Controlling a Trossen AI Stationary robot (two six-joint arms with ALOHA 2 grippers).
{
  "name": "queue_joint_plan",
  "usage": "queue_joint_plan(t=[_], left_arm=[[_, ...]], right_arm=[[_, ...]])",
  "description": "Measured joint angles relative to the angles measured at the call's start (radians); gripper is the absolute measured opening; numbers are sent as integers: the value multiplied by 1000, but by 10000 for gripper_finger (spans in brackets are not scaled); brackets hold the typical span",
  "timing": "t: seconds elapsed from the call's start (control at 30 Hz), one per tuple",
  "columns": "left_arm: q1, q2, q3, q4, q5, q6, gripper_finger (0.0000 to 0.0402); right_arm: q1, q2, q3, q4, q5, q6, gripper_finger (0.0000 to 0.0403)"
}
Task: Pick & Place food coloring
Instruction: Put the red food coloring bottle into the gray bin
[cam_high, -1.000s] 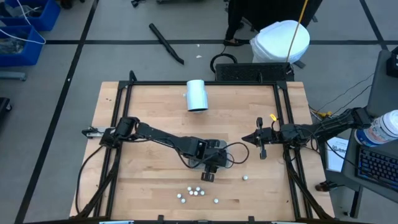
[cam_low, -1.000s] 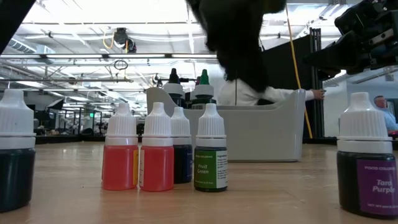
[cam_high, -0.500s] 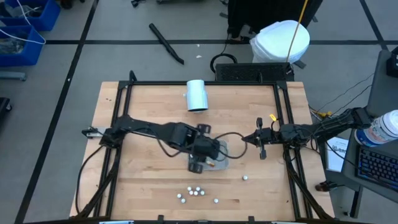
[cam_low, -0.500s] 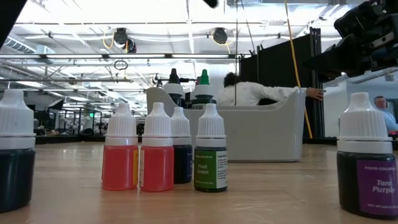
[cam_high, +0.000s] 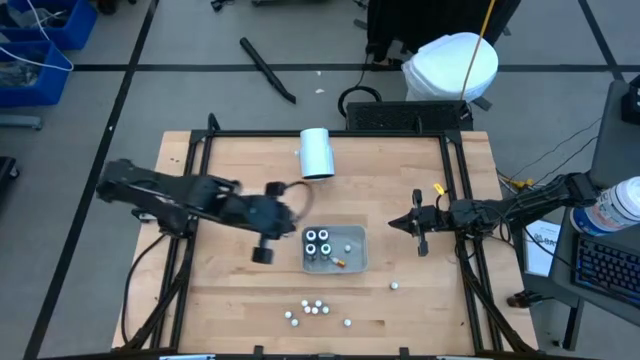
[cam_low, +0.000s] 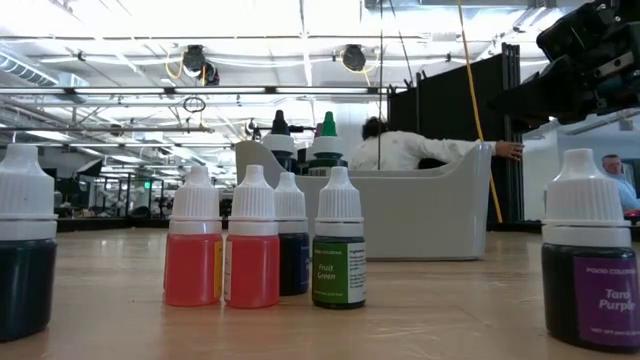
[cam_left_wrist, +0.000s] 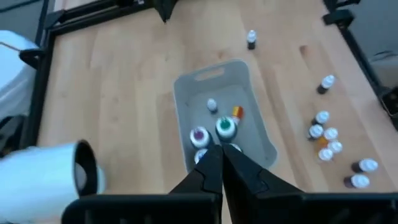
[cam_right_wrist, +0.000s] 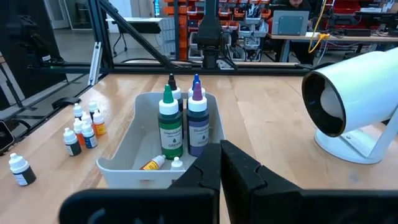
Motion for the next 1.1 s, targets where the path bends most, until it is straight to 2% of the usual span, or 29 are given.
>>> queue_joint_plan(t=[0.13, 0.23, 0.53, 0.63, 0.8, 0.97, 1.1], left_arm=[[7, -223, -335, 236, 55, -9, 7], [7, -355, -535, 362, 77, 3, 9], [7, -664, -965, 770, 122, 45, 13], [7, -708, -1074, 930, 158, 84, 4], [7, -727, -1213, 1164, 158, 136, 8], [7, -726, -1278, 1251, 147, 157, 8], [7, -726, -1306, 1259, 131, 172, 5]], right_arm=[[0, 0, 0, 1, 0, -1, 0], [0, 0, 0, 2, 2, -2, 0], [0, 0, 0, 16, 5, -13, 0], [0, 0, 0, 10, 5, -19, 0], [0, 0, 0, 10, 5, -19, 0], [0, 0, 0, 10, 10, -21, 0], [0, 0, 0, 10, 64, -31, 0]])
